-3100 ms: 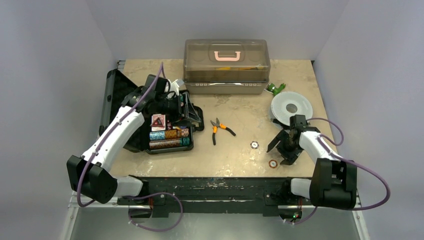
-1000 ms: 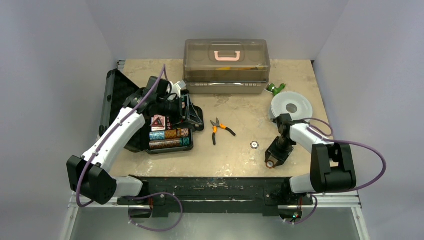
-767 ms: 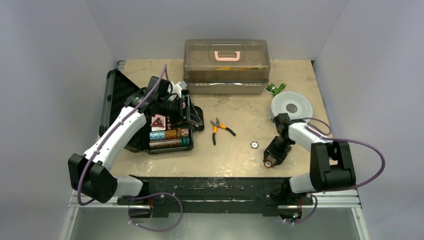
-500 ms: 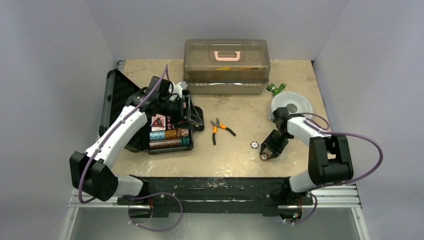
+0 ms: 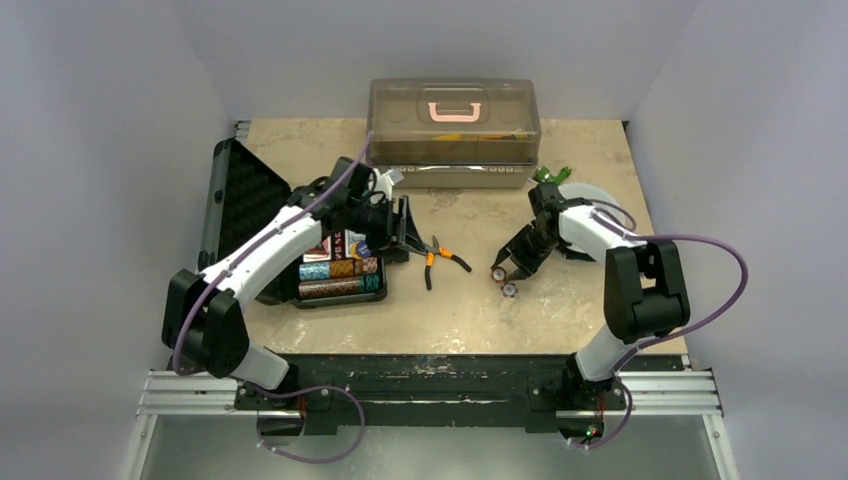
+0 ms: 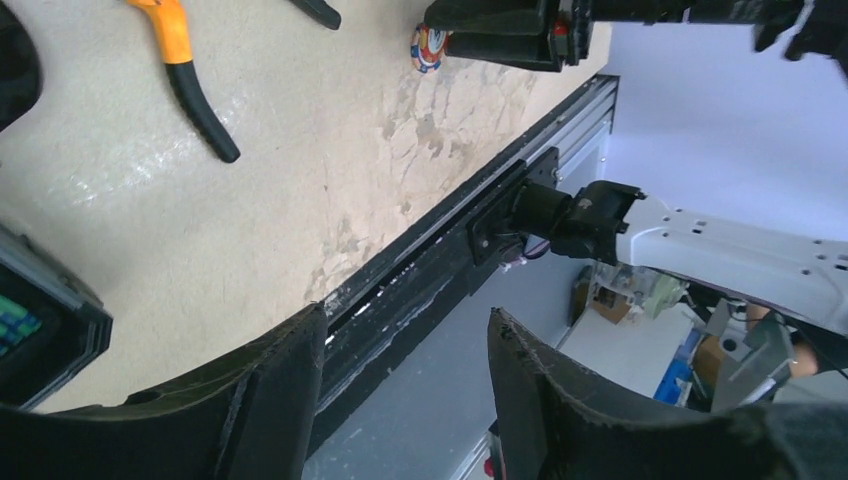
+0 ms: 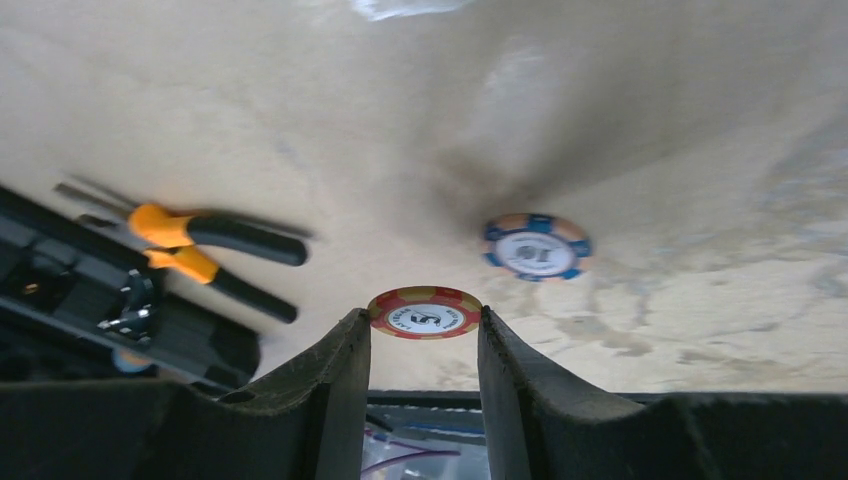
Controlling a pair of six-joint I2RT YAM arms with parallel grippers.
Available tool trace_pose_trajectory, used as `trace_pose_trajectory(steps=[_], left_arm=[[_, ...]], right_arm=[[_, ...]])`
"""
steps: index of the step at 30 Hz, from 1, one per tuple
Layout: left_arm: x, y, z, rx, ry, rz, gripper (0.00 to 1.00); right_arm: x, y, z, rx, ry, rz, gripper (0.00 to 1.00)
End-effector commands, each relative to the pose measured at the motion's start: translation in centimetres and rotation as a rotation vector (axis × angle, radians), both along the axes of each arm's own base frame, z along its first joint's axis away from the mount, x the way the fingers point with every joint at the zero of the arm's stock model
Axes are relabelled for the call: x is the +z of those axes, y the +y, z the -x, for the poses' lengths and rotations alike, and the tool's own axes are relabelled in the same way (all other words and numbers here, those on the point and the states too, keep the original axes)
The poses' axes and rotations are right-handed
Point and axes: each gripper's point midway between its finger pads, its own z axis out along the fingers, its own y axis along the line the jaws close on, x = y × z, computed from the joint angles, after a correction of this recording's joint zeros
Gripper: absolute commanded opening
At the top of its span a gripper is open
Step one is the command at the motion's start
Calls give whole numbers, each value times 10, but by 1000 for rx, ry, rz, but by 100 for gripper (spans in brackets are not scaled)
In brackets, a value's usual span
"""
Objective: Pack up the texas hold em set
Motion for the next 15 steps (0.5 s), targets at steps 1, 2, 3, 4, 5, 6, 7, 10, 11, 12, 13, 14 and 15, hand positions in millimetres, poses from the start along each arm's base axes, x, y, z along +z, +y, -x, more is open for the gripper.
trace_pose_trajectory(steps=[1, 2, 3, 4, 5, 6, 7, 10, 11, 12, 13, 14, 15], left_arm=[[-1, -29, -19, -28, -138, -23, 58], [-3, -34, -21, -27, -150, -21, 58], [-4, -39, -23, -27, -159, -14, 57], [-5, -43, -25, -26, -172, -6, 57], [-6, -46, -27, -20, -184, -2, 56], [-5, -50, -31, -13, -208, 9, 56], [-6, -52, -34, 0, -225, 17, 56], [-9, -58, -42, 47, -257, 55, 54], [-11, -59, -44, 56, -263, 66, 54], [-12, -61, -45, 66, -269, 82, 53], [-15, -62, -46, 72, -272, 94, 53], [-17, -64, -47, 80, -273, 103, 53], [-18, -65, -47, 79, -279, 109, 53]], right_arm=[[34, 39, -32, -43, -61, -145, 33], [40, 45, -37, -43, -71, -165, 33], [45, 51, -40, -45, -76, -183, 33], [49, 57, -41, -45, -77, -200, 33], [53, 62, -43, -46, -81, -216, 33], [57, 67, -44, -46, -85, -231, 33], [61, 72, -45, -49, -86, -245, 33], [72, 85, -48, -47, -103, -269, 33], [74, 87, -49, -51, -104, -277, 33], [77, 90, -49, -53, -107, -287, 33], [79, 93, -50, -53, -110, -295, 33], [81, 96, -49, -53, -108, -303, 33], [83, 99, -50, -53, -109, -311, 33]])
